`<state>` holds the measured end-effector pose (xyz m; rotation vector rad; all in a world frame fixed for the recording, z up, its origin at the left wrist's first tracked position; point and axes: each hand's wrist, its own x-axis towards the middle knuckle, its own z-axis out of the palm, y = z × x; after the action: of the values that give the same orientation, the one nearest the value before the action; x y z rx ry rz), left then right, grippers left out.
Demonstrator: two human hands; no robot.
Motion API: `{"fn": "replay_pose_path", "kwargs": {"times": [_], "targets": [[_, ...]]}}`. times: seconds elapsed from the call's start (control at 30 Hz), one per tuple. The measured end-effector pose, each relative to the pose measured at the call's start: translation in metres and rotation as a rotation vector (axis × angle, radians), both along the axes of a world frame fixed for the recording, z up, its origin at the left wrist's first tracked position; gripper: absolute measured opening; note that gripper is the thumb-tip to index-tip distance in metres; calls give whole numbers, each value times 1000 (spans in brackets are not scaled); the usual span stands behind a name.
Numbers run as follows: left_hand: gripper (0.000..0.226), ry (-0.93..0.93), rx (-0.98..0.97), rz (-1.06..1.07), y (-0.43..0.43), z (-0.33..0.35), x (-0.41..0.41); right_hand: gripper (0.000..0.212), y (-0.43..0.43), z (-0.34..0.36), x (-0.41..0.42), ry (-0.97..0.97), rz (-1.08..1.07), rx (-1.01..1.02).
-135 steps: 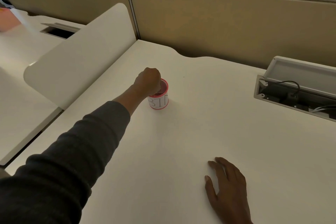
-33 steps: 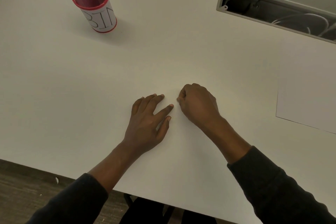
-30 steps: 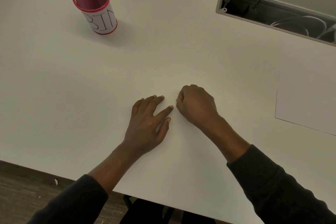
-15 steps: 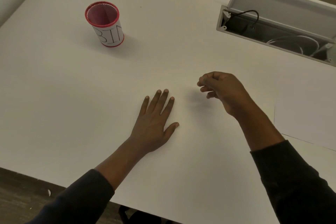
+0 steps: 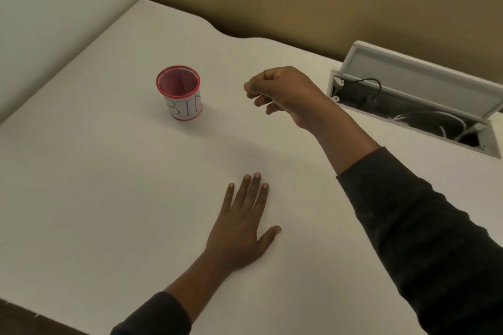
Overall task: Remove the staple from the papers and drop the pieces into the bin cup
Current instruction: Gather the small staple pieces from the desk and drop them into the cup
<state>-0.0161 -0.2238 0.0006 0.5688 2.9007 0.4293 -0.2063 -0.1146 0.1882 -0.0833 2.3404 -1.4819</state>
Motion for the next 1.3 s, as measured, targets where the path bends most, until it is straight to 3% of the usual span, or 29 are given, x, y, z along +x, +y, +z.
{"fn": "replay_pose_path", "kwargs": {"times": [0.27, 0.5, 0.7, 1.13, 1.3], "targets": [[84, -18, 45, -9, -1, 3, -3, 23, -104, 7, -61, 92, 160, 181], [83, -17, 56, -15, -1, 4, -4, 34, -160, -30, -87, 255, 303, 651], [82, -46, 71, -27, -1, 6, -4, 49, -168, -44, -94, 405, 345, 853], [81, -51, 70, -6, 0, 6, -3, 47, -163, -47, -95, 459, 343, 894], [80, -25, 54, 2, 0, 2, -1, 36, -161, -50, -94, 450, 361, 892]]}}
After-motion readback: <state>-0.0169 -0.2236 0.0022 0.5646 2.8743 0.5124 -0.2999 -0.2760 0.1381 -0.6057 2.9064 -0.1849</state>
